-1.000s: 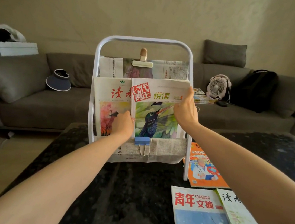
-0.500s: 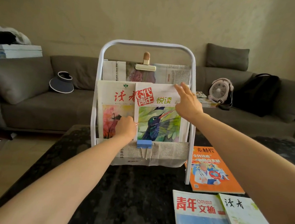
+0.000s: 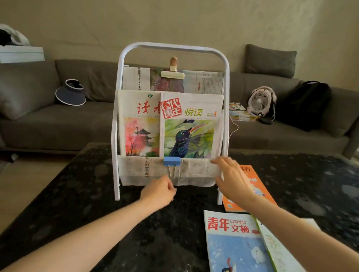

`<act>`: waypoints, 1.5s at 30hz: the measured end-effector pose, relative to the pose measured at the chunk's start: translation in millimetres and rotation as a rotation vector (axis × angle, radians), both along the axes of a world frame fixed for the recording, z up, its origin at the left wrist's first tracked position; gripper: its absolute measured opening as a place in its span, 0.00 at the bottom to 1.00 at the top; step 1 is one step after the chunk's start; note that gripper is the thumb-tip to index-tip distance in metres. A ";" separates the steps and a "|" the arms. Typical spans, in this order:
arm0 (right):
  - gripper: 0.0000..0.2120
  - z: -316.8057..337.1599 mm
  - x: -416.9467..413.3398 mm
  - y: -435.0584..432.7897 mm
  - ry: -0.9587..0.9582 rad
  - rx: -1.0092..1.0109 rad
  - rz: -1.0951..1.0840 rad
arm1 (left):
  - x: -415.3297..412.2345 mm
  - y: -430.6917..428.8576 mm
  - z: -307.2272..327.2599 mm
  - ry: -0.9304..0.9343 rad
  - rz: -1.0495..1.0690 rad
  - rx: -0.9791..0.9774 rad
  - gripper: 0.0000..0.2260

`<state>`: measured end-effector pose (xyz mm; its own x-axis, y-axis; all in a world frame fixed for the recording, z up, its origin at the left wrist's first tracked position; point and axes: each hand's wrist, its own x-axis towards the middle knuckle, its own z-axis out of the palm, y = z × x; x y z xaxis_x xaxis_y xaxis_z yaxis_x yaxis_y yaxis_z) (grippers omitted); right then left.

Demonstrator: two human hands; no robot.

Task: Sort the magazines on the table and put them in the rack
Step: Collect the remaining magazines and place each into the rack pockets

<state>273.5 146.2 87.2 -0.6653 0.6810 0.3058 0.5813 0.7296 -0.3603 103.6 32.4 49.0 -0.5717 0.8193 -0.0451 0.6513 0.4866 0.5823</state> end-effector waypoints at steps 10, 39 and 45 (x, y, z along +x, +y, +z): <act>0.26 -115.3 81.4 -17.4 -0.430 -0.246 -0.099 | 95.2 -17.7 -48.3 -0.854 0.065 -0.108 0.21; 0.11 -116.4 94.1 -10.8 0.009 -0.348 -0.294 | 86.2 -39.9 -59.3 -0.596 -0.115 -0.056 0.05; 0.24 -102.3 67.4 -20.7 0.313 -0.413 -0.319 | 52.4 -69.0 -53.2 -0.616 -0.171 0.119 0.05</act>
